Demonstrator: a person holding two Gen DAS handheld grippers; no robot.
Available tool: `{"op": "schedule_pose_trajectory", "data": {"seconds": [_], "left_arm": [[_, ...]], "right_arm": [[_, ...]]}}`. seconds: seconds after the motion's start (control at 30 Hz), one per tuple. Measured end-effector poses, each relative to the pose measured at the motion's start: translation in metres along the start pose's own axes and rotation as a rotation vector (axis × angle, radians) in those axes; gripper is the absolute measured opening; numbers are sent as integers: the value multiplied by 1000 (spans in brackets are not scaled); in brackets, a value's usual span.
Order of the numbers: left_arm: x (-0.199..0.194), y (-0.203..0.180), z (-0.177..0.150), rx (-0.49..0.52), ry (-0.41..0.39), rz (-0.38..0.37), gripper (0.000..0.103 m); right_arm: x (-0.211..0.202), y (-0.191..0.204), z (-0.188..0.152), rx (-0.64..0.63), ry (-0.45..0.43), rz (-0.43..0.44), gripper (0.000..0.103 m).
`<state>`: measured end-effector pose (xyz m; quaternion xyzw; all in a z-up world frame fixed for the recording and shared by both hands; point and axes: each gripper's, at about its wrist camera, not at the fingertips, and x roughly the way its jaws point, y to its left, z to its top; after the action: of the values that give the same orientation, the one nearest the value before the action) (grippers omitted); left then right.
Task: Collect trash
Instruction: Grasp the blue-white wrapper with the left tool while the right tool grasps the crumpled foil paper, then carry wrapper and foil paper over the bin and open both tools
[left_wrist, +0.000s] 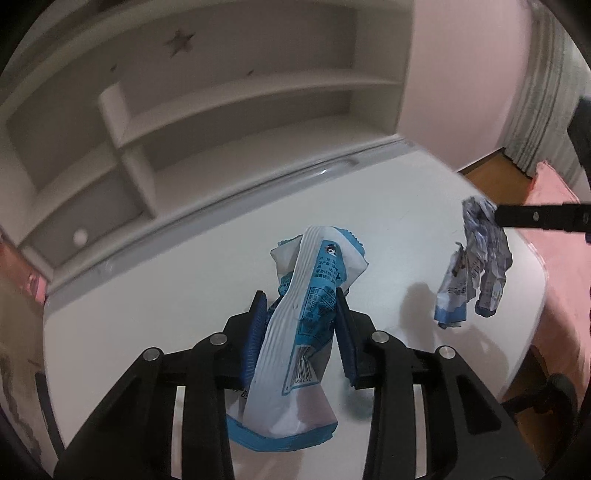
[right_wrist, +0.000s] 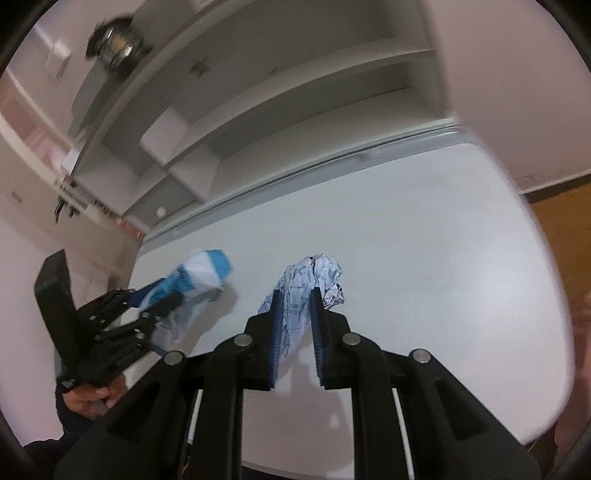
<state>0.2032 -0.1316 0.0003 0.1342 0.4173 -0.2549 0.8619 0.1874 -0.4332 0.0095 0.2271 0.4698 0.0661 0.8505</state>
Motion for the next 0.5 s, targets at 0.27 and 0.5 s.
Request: {"op": "schedule_pose_trajectory", "data": {"seconds": [0.27,0.5], "left_arm": [[13,-150,40,151,-24,-249,35],[30,-309,39,309,-10,-461,35]], "right_arm": [[-96,-128,-57,222,-148,-175,15],[-175,-241,-151,458,-238,-394,15]]}}
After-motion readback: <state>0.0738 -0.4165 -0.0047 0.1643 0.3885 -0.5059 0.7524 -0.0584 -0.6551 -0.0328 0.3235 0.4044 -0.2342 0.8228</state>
